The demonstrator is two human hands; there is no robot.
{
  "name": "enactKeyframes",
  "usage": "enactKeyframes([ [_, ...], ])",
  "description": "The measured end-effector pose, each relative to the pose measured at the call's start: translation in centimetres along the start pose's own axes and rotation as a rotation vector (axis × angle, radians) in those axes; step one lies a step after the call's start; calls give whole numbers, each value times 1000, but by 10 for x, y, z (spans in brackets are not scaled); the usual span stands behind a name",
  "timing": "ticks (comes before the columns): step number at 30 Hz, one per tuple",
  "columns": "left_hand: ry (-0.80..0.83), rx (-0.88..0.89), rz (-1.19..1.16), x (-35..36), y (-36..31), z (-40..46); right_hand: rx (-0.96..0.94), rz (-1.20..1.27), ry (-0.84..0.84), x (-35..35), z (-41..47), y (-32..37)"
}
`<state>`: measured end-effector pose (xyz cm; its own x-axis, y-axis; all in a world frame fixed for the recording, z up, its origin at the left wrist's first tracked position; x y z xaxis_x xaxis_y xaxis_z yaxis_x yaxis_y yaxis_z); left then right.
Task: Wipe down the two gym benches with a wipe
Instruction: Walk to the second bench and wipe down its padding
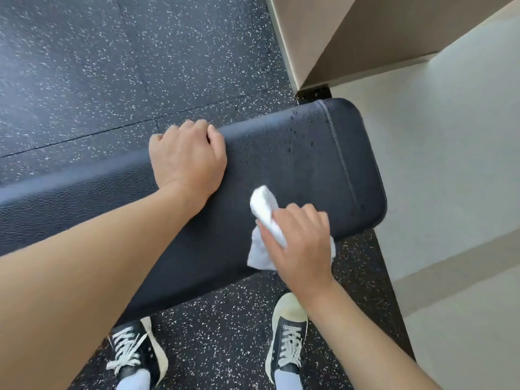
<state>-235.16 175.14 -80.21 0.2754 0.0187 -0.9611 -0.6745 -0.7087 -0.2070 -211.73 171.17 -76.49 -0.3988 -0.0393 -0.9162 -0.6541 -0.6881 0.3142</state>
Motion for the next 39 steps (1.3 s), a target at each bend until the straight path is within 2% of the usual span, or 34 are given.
enactKeyframes([
  [4,-4,-23,-12,0,1,1,6,-75,0,0,-8,-2],
  [10,-7,-30,9,3,3,1,318,-161,-164,1,111,-65],
  [13,23,-33,18,5,1,2,375,-159,-208,5,138,-75],
  [16,39,-35,2,4,0,2,382,-111,-246,0,102,-63],
  [21,50,-34,12,5,-2,2,344,-94,-225,-19,-19,-39],
  [23,58,-46,15,7,-1,3,346,-93,-247,-22,-33,-38],
  [28,57,-56,6,7,1,3,472,-139,-288,-13,42,-60],
  [33,62,-64,2,8,3,3,494,-147,-262,0,143,-89],
  [36,68,-63,-9,6,2,2,432,-136,-216,0,135,-85],
  [39,66,-59,-19,3,-1,2,366,-144,-253,-19,66,-77],
])
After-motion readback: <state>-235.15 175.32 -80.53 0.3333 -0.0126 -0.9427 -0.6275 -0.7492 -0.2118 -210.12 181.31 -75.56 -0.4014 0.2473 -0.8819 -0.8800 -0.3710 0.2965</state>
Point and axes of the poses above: each hand's wrist, its own z-axis towards the middle knuckle, its own x-axis out of the palm, y = z × x, the point moved 10 cm from there along z, towards the middle knuckle, and after that the axes turned 11 degrees about -x, right-handed, at the moved point
